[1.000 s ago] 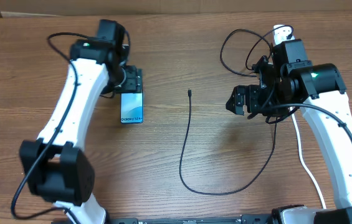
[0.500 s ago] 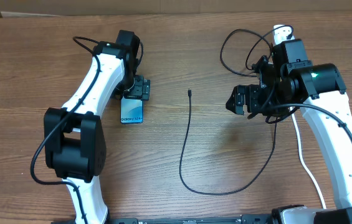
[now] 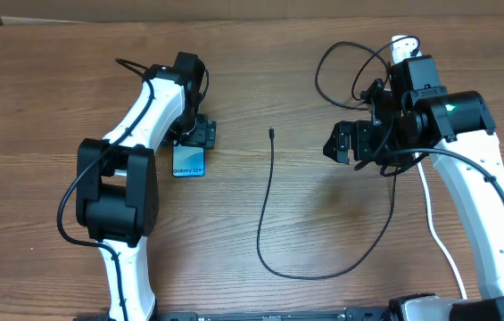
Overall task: Plug charger to phone and switch on socket
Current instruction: 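Lower the left gripper and grasp the phone's top edge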
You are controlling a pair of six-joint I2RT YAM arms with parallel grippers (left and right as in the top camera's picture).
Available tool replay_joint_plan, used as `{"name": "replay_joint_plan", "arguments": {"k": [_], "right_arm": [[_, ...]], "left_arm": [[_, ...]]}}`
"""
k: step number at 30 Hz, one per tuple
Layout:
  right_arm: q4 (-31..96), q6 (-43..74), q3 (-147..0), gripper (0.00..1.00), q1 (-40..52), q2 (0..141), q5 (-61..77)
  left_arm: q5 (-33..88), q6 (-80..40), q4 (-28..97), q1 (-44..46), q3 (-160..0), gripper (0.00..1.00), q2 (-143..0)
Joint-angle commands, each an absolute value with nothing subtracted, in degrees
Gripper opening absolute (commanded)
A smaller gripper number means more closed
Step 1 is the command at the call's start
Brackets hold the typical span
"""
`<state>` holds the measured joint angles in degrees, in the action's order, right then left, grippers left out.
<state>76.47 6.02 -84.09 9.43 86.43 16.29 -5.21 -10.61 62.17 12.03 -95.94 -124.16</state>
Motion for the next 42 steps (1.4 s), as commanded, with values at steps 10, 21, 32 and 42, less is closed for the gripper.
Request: {"name": "replay_joint_plan", "arguments": {"k": [10, 21, 32, 42], "right_arm": [[76.14, 5.96, -85.58, 1.0, 9.69, 86.28, 16.58], [75.85, 5.98, -85.58, 1.0, 9.69, 86.28, 16.6], [75.94, 5.98, -85.58, 1.0, 9.69, 86.28, 16.6], [75.96, 5.98, -85.58, 1.0, 9.69, 86.28, 16.6]], "left_arm": [[-5.5, -21.04, 60.36, 11.99, -95.22, 0.9, -124.86], [-4.45, -16.93, 59.66, 11.94, -94.87, 0.9, -124.97], [-4.45, -12.16, 58.43, 11.53, -94.87, 0.91, -124.99], [-4.71, -13.54, 57.8, 11.05, -94.56, 0.91, -125.4]]}}
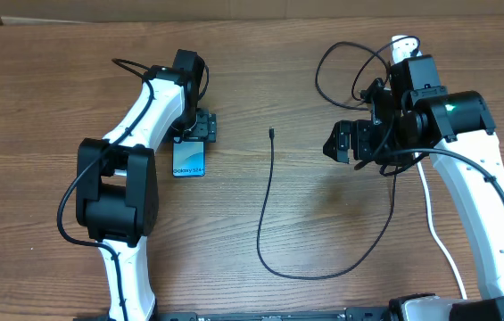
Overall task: Plug charger to phone and switch on socket
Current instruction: 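Lower the left gripper and grasp the phone's top edge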
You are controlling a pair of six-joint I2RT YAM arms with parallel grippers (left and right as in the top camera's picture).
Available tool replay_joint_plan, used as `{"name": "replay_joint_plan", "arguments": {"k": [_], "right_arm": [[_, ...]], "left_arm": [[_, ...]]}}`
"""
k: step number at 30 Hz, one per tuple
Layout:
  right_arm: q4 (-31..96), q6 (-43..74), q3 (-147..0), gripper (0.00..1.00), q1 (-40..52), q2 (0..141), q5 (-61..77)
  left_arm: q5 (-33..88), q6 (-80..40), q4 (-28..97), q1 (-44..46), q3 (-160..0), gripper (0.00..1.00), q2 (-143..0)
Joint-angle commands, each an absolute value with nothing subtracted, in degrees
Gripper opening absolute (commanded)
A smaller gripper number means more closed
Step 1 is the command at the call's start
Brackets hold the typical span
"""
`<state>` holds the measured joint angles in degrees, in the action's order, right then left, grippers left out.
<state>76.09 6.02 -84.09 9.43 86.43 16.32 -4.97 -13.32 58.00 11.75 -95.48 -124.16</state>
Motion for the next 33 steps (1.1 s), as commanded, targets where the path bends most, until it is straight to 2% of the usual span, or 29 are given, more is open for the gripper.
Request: {"name": "replay_joint_plan", "arguments": {"k": [1, 16, 19, 24, 33], "right_arm": [[75.96, 5.98, -85.58, 1.0, 9.69, 86.28, 16.6], [75.61, 5.98, -85.58, 1.0, 9.69, 86.28, 16.6], [75.33, 5.98, -85.58, 1.0, 9.69, 86.28, 16.62], [75.11, 5.98, -85.58, 1.0, 9.69, 86.28, 16.62], [75.0, 5.98, -85.58, 1.0, 9.69, 86.28, 16.6]], "left_arm": [[-4.73, -14.04, 57.74, 10.98, -94.41, 0.91, -125.43], [-2.07, -15.33, 51.07, 10.81, -87.33, 0.91, -125.43], [-1.83, -15.46, 50.7, 10.81, -87.31, 0.87, -125.43], [-1.85, -15.7, 50.22, 10.81, -87.31, 0.7, -125.43], [-1.87, -18.11, 50.7, 10.79, -87.33, 0.7, -125.43]]}}
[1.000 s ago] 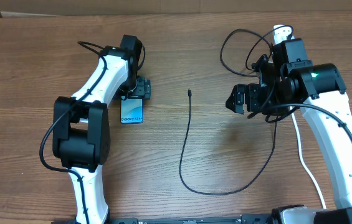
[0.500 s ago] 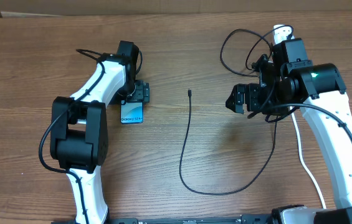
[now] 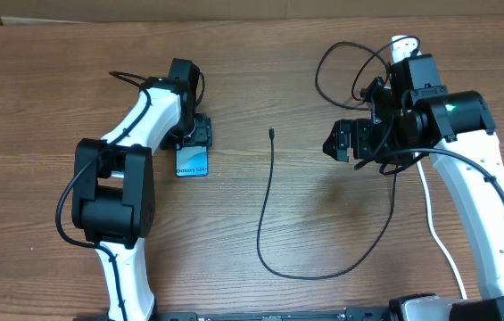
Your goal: Plug charger to phone and switch on socket
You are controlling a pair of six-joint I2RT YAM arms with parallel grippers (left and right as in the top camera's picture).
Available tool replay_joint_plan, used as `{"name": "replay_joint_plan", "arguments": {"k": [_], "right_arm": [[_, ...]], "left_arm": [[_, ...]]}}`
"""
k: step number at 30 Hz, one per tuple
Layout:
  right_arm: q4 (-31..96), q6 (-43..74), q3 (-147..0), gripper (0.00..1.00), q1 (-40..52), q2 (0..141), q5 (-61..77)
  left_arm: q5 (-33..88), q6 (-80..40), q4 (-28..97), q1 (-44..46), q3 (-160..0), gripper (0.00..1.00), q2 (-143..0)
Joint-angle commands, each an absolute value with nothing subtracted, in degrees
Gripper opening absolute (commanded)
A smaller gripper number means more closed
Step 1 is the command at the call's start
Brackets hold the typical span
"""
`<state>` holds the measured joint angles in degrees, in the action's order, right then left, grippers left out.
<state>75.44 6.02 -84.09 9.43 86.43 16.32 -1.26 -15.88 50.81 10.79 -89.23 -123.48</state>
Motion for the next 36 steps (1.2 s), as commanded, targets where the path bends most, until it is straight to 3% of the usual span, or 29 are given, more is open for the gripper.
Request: {"name": "replay_joint_plan", "arguments": {"k": [1, 28, 36], "right_arm": [[74.87, 5.98, -85.58, 1.0, 9.69, 86.28, 16.62], [68.07, 10.76, -85.47, 1.0, 9.72, 88.95, 20.45], [64.51, 12.25, -85.47, 0.95, 11.62, 96.53, 21.02]], "left_arm": [[-1.87, -18.28, 50.89, 10.79, -87.39, 0.7, -125.43], [-1.56, -33.78, 68.51, 10.46, -103.57, 0.69, -125.38], [5.91, -37.36, 68.58, 7.66, -103.68, 0.65, -125.38]]}}
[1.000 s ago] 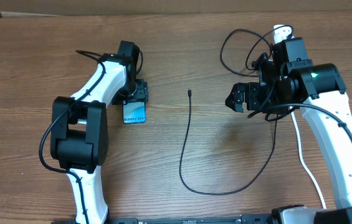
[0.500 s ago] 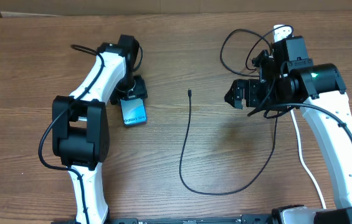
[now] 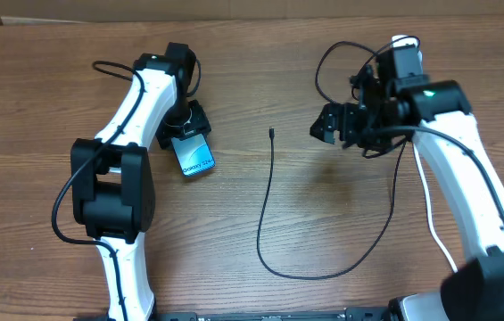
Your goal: Plug charger to phone and switch on socket
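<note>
The blue phone lies tilted on the wooden table, its far end under my left gripper, which looks shut on it. The black charger cable runs from its free plug tip down the middle of the table, loops right and climbs to the white socket at the back right. Right of the plug tip and above the table hangs my right gripper, seemingly open and holding nothing.
A coil of black cable lies left of the socket, behind the right gripper. A white cable runs along the right arm toward the front edge. Bare wood separates the phone from the plug tip.
The phone has turned, its near end now swung to the right, with the left gripper on it. My right gripper has moved left and toward the back, closer to the plug tip.
Through the earlier moments my left gripper sat on the phone's far end, the phone lying straight and shifting only slightly, while the right gripper hung still right of the cable. Now the phone is angled and the right gripper is nearer the plug tip. The cable has not moved.
</note>
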You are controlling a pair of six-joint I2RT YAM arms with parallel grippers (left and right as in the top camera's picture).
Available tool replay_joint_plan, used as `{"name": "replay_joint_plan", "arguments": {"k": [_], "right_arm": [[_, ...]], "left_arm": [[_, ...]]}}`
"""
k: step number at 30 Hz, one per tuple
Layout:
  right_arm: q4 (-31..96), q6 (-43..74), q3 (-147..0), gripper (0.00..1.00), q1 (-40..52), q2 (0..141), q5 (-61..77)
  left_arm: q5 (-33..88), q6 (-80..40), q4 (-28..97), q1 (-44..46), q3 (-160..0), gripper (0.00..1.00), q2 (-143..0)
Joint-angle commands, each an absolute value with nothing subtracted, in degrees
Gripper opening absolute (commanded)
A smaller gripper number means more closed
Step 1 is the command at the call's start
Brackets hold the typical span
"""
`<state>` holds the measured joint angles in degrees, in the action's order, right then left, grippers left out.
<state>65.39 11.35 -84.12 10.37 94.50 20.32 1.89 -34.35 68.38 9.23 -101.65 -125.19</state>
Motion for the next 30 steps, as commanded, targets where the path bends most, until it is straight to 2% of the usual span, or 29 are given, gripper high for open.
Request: {"name": "replay_joint_plan", "arguments": {"k": [1, 10, 14, 19, 22, 30], "right_arm": [[63.9, 12.38, -85.47, 0.93, 12.1, 97.65, 20.53], [57.43, 15.31, -85.47, 0.82, 17.82, 104.22, 11.84], [53.65, 15.33, -85.47, 0.72, 20.75, 104.95, 8.4], [50.28, 16.6, -85.47, 0.54, 24.77, 106.85, 4.19], [49.06, 18.26, -85.49, 0.48, 26.35, 108.57, 3.44], [46.37, 21.06, -86.72, 0.45, 28.29, 115.33, 2.35]], "left_arm": [[6.39, -37.74, 68.58, 7.27, -103.68, 0.64, -125.38], [7.53, -38.85, 68.36, 5.89, -104.16, 0.62, -125.36], [7.53, -38.83, 68.45, 5.58, -106.04, 0.62, -125.36], [7.22, -38.52, 69.23, 5.58, -110.28, 0.63, -125.36], [7.05, -37.85, 69.28, 5.58, -112.73, 0.63, -125.36], [6.9, -37.28, 70.28, 5.43, -115.98, 0.63, -125.36]]}}
